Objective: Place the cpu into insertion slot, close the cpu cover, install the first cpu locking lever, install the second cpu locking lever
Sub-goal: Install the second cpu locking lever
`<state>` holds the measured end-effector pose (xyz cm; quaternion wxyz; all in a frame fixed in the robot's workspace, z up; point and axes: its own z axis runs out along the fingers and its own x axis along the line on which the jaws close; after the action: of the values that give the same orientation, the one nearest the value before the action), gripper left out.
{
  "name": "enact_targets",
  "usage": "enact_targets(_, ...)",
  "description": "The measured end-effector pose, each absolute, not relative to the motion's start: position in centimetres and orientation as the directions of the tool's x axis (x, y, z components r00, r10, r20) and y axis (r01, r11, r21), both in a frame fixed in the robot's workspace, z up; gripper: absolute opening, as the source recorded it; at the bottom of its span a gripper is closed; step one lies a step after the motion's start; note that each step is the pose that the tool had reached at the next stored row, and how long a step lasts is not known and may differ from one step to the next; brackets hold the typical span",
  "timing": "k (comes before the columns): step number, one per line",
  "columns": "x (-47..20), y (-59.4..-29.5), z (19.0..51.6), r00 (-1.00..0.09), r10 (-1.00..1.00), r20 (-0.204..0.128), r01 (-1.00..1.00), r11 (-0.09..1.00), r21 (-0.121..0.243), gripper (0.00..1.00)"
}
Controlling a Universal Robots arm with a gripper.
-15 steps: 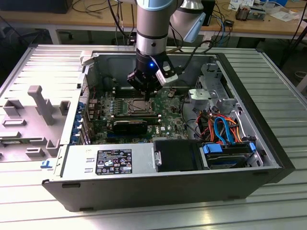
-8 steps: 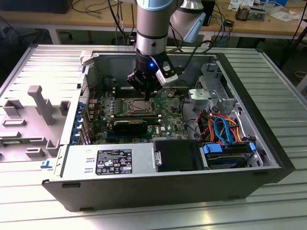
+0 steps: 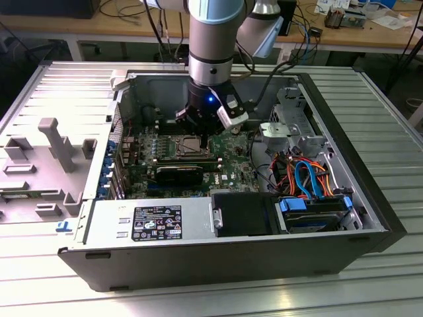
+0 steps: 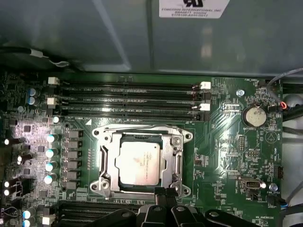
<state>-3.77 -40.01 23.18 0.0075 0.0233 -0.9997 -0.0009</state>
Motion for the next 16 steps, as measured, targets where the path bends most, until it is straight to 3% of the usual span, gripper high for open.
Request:
enact_targets(7, -3.8, -41.7, 22.9, -0.999, -0.053, 0.014, -0.053, 0.998, 0.027, 0.11)
enact_targets(11, -4.8, -42.7, 22.9, -0.999, -0.054, 0.009, -0.053, 0.994, 0.093, 0.11)
enact_targets(16, -6.9, -42.7, 22.6, -0.999, -0.054, 0.006, -0.053, 0.994, 0.097, 0.11)
